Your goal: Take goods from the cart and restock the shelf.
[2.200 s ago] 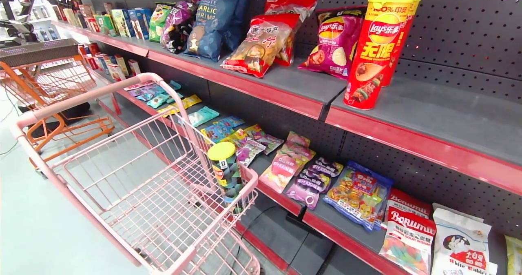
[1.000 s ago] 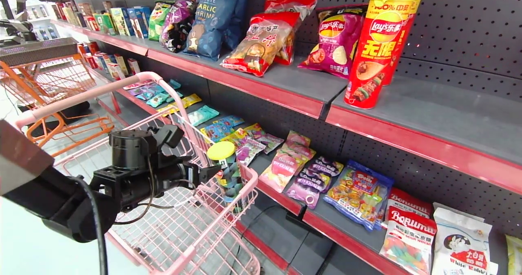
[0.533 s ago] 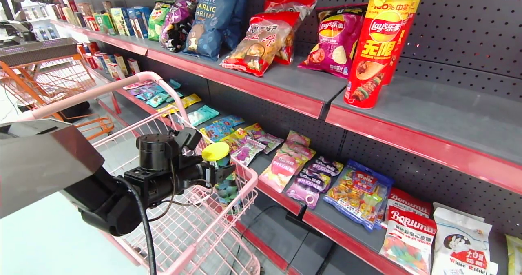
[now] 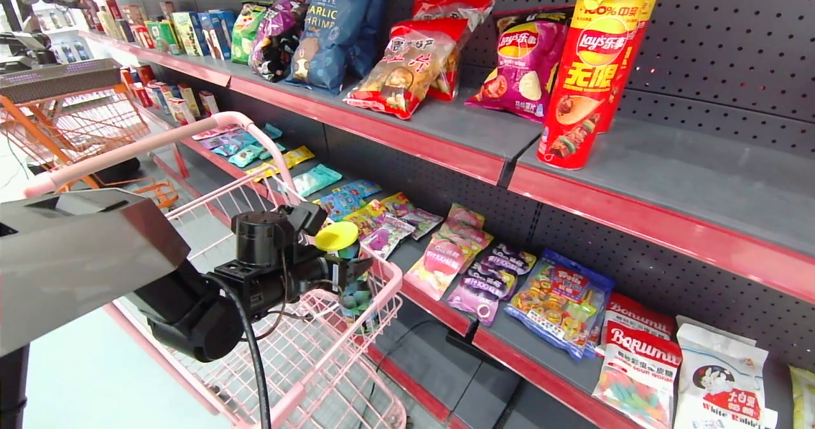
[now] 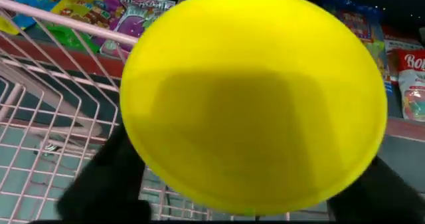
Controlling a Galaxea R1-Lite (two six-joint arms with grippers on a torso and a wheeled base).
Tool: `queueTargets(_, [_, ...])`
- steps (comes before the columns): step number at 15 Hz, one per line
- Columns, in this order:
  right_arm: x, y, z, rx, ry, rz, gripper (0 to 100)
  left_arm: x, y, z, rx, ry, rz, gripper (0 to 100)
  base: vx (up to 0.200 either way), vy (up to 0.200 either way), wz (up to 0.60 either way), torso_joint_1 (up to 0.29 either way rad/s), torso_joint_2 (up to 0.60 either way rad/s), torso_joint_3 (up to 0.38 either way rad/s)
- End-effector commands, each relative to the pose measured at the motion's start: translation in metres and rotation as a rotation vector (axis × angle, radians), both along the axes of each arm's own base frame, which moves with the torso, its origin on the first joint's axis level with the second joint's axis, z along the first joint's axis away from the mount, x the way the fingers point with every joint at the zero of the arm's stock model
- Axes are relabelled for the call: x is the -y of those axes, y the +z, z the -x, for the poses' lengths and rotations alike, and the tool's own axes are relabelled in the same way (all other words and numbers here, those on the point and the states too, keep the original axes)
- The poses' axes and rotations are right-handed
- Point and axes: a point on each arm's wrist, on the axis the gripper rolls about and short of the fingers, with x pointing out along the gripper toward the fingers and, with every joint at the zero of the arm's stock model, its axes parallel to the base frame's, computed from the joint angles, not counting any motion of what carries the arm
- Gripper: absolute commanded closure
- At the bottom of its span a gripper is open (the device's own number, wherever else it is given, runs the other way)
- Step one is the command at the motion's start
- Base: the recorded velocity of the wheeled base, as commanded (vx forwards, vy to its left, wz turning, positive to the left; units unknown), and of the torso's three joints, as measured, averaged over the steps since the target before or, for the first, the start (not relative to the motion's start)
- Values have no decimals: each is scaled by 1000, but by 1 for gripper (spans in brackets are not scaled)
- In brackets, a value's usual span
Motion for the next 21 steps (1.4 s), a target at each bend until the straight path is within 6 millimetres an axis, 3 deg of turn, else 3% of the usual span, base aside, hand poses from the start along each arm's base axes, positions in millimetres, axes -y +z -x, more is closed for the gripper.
queueTargets(1, [0,0,0,-1,0,0,0,1,1,1,2,-2,1,100,0,0,0,0,0,0])
queueTargets(6, [0,0,0,-1,0,0,0,-21,29,27,7,34,3,100,0,0,0,0,0,0])
queueTargets(10, [0,0,0,-1,0,0,0,-62,109,75,12,120,11,100,0,0,0,0,0,0])
queueTargets(12, [0,0,0,-1,0,-3,0,-83,144,110,51,164,24,100,0,0,0,0,0,0])
queueTargets(13, [0,0,0,-1,2,-1,0,-96,170,143,111,197,38,100,0,0,0,0,0,0])
queueTargets(15, [0,0,0,-1,0,-1,0,-110,202,194,202,237,62,100,0,0,0,0,0,0])
queueTargets(18, [0,0,0,-1,0,-7,0,-119,218,272,282,259,104,100,0,0,0,0,0,0])
queueTargets(19, [0,0,0,-1,0,-7,0,-120,217,282,296,259,109,100,0,0,0,0,0,0])
queueTargets(20, [0,0,0,-1,-3,-11,0,-122,214,309,329,257,117,100,0,0,0,0,0,0])
queueTargets(21, [0,0,0,-1,-3,-7,0,-123,213,317,340,258,119,100,0,0,0,61,-227,-144])
